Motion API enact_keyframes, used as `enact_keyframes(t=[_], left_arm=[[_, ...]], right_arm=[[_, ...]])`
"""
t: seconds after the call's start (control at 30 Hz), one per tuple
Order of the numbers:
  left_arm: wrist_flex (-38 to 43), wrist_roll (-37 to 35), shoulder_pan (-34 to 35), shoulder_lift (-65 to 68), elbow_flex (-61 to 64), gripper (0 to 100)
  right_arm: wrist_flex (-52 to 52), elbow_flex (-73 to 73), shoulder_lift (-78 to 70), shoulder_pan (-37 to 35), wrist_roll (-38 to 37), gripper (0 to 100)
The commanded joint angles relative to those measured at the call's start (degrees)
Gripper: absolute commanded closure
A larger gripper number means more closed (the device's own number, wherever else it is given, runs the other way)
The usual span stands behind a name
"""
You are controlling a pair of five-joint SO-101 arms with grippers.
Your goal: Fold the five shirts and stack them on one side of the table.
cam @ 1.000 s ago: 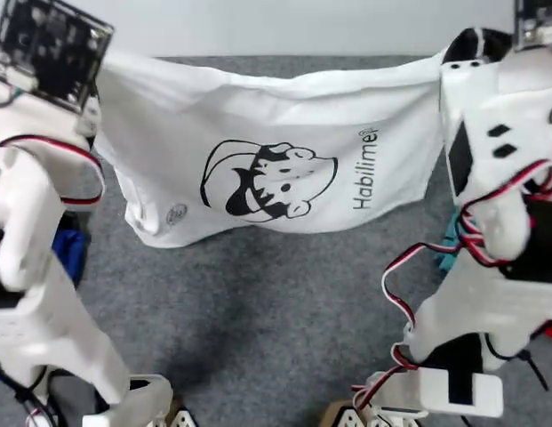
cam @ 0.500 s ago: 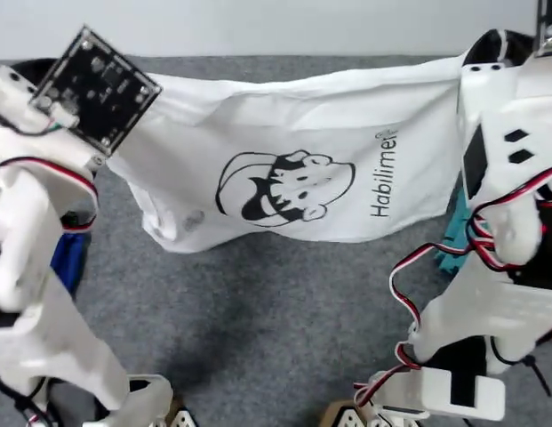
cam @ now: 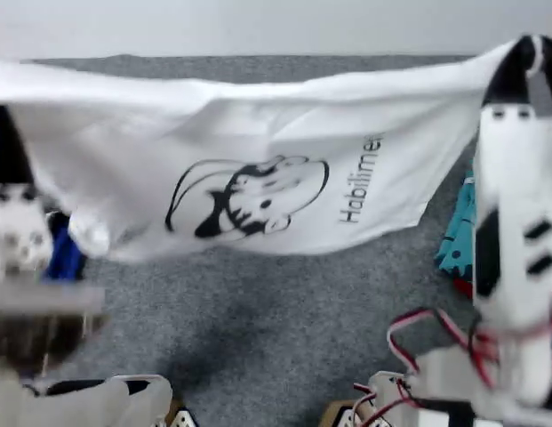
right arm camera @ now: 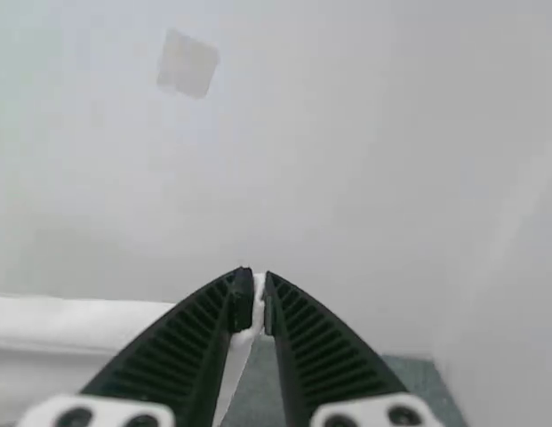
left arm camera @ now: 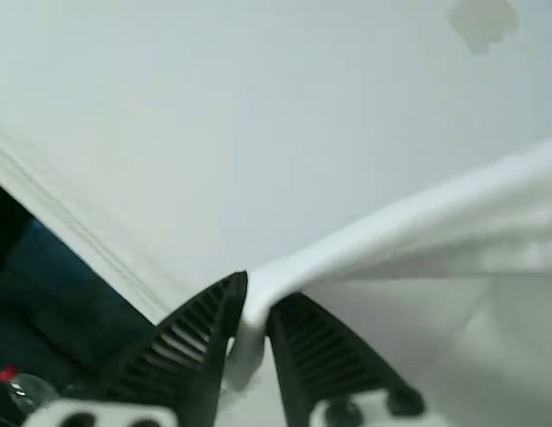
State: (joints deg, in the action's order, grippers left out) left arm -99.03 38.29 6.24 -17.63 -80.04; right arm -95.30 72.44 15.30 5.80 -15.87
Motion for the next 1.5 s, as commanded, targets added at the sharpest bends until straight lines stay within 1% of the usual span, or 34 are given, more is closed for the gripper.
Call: enact_keyframes(t=[0.0,0.13,0.23,0.3,0.37,0.47,0.53,0.57,0.67,0.73,0.8,0.87,0.97,1.03,1.13,1.3,1.47], left_arm=[[-1.49,0.62,0.62,0.18,-3.74,100],[-1.49,0.62,4.4,0.7,-1.98,100],[-1.49,0.62,4.57,0.62,6.37,100],[-1.49,0.62,4.48,0.79,14.37,100],[-1.32,1.14,4.4,0.88,24.92,100],[1.76,4.92,1.76,0.88,44.18,100],[6.77,7.56,0.53,0.88,57.8,100],[10.73,8.35,-0.26,0.88,64.22,100],[26.64,8.62,-1.67,0.97,81.36,100],[37.1,8.53,-2.29,2.64,89.71,100],[43.6,8.53,-2.37,7.12,92.62,100],[46.77,8.53,-2.37,13.01,91.56,100],[48.18,6.95,-1.67,22.24,84.35,100],[48.0,4.31,-1.32,28.66,76.26,100],[47.56,2.55,-1.23,38.33,62.64,100],[41.41,2.37,-2.29,53.36,36.44,100],[31.56,2.29,-3.87,66.11,12.44,100]], right_arm=[[-1.27,1.32,3.12,0.92,-2.99,98.9],[-4.53,1.23,1.89,0.84,-4.84,98.9],[-4.26,-1.32,-1.45,0.75,-4.84,98.9],[-4.18,-4.22,-4.62,0.66,-4.48,98.9],[-4.18,-8.18,-8.75,-0.04,-4.48,98.9],[-3.65,-13.19,-16.66,-1.27,-4.48,98.9],[-0.48,-15.82,-22.73,-1.8,-4.4,98.9],[1.89,-16.79,-25.89,-2.07,-4.4,98.9],[8.84,-17.58,-35.82,-2.59,-4.4,98.9],[14.02,-17.58,-41.98,-2.68,-4.4,98.9],[19.21,-16.7,-47.25,-2.68,-4.4,98.9],[23.52,-15.03,-51.3,-2.59,-4.4,98.9],[28.26,-11.6,-56.31,-2.59,-4.4,98.9],[30.46,-9.14,-58.95,-2.59,-4.4,98.9],[32.92,-4.57,-62.11,-2.42,-4.48,98.9],[36.88,3.16,-66.59,-2.24,-4.57,98.9],[36.97,8.44,-70.46,-2.24,-4.84,99.0]])
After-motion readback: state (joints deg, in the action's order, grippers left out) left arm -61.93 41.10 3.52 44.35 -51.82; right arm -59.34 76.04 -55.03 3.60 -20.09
